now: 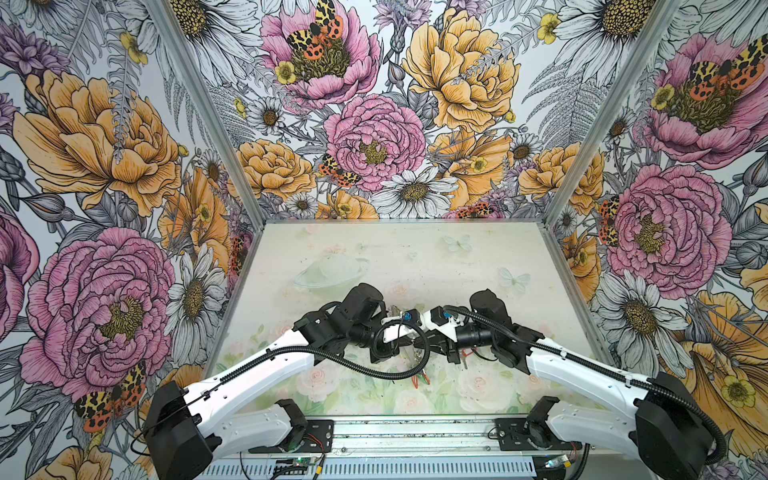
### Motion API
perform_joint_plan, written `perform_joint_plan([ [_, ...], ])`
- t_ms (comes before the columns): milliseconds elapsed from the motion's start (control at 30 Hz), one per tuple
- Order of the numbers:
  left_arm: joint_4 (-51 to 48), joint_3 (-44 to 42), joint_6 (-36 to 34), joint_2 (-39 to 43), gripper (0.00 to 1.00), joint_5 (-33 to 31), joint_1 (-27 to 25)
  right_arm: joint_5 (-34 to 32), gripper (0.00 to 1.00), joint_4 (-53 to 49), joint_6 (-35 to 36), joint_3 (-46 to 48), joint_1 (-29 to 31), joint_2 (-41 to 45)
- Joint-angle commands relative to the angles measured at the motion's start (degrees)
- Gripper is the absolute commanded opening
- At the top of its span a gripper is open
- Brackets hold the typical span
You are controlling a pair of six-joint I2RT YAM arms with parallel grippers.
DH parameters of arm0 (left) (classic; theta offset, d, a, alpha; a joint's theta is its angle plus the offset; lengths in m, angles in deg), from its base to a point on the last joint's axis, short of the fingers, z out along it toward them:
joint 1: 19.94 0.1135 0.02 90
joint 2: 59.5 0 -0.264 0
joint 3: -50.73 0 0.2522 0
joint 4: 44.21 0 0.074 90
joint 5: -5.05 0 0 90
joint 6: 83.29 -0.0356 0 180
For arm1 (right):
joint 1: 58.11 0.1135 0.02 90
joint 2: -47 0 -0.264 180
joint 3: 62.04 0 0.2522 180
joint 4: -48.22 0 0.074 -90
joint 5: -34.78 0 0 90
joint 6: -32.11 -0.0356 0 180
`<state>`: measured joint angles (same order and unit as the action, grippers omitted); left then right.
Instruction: Put the keys on the keyring
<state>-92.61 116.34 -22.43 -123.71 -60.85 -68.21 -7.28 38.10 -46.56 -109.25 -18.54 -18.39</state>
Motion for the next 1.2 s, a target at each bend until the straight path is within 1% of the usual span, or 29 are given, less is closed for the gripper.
perform_joint_plan([
  [0,2.03,2.20,-1.09,0.17,0.00,1.92,-0.33,1.97,0.07,0.22,-0.30,-2.21,0.70,-0.27],
  [133,2.22,1.93,-1.09,0.67,0.00,1.61,-0.35,0.95,0.01,0.18,-0.19,-2.19,0.60,-0.18],
  [200,3.09,1.39,-0.97,1.30,0.00,0.81,-0.33,0.21,0.00,0.82,-0.71,-2.07,0.48,0.23],
  [267,5.86,-0.38,0.06,3.10,0.01,0.26,-0.11,0.35,0.00,3.54,-2.99,-1.20,-0.29,1.14],
  [300,8.08,-1.56,0.87,4.23,0.04,0.39,0.22,0.27,0.00,6.05,-4.63,-0.52,-0.74,1.74],
  [333,11.18,-3.42,2.16,5.77,0.10,0.96,0.72,0.01,0.00,9.14,-6.75,0.50,-1.42,2.44],
  [367,14.73,-5.56,3.96,7.54,0.15,1.57,1.36,-0.28,0.00,12.31,-8.76,1.50,-1.90,3.15],
  [433,22.33,-10.05,7.90,11.22,0.23,2.95,3.22,-0.80,0.00,17.76,-12.31,3.21,-2.30,4.00],
  [467,26.18,-12.52,10.14,13.07,0.26,3.71,4.25,-1.14,0.00,19.89,-13.72,3.83,-2.34,4.33],
  [533,32.54,-16.36,13.81,16.04,0.29,5.29,6.35,-1.56,0.00,23.19,-15.64,4.89,-2.33,4.56],
  [600,37.31,-19.17,16.73,17.90,0.29,6.60,7.87,-1.54,0.00,26.72,-17.34,6.03,-2.39,4.57],
  [700,40.83,-21.46,18.33,18.25,0.28,8.14,8.57,-1.67,0.00,33.53,-20.86,7.70,-2.38,3.69],
  [833,42.02,-22.60,18.25,16.38,0.23,10.05,8.46,-1.79,0.00,43.82,-25.75,9.42,-2.32,1.17],
  [900,43.31,-23.57,18.41,16.05,0.22,10.48,8.39,-1.83,0.00,47.23,-27.14,10.04,-2.34,0.08],
  [1167,44.34,-24.57,18.59,15.91,0.20,11.03,8.28,-0.39,0.00,56.04,-30.26,11.32,-2.20,-2.91],
])
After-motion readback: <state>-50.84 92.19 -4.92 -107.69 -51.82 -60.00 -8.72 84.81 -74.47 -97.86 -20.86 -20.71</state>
